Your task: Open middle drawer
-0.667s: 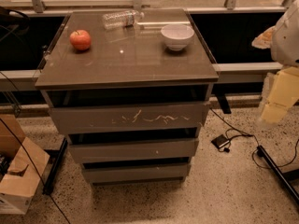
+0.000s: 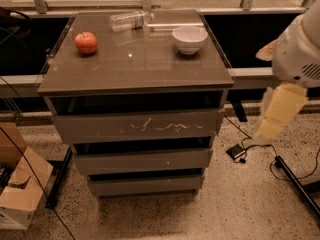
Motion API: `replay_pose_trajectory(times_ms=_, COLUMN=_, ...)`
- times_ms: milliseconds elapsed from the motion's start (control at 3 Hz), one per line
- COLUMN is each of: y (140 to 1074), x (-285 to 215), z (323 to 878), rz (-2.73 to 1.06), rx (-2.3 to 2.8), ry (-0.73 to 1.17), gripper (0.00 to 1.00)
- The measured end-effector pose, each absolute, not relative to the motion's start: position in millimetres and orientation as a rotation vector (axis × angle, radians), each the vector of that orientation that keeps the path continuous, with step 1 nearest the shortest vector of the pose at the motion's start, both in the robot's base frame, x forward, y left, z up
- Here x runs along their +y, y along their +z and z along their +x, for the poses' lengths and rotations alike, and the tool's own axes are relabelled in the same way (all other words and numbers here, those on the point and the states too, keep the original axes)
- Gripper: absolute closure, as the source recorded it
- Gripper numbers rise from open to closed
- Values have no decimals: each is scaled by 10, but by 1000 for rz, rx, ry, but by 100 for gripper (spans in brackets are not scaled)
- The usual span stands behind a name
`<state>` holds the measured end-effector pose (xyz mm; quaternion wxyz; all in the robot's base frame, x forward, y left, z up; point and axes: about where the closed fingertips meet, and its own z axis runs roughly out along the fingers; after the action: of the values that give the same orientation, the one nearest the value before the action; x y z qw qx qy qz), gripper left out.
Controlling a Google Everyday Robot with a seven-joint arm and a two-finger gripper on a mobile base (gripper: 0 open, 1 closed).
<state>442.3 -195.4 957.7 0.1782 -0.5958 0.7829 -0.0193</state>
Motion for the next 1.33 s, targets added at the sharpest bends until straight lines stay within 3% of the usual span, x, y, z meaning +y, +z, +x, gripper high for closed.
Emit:
replay_pose_trajectory(times_ms=667, y=8779, x=-1498, z=4706, rz=-1640, rx=2129, ry=133, gripper=0)
replay_pose_trajectory(times_ms=1333, y=7777, x=-1451, z=4901, rz=-1630, rx=2149, ry=440, gripper=0)
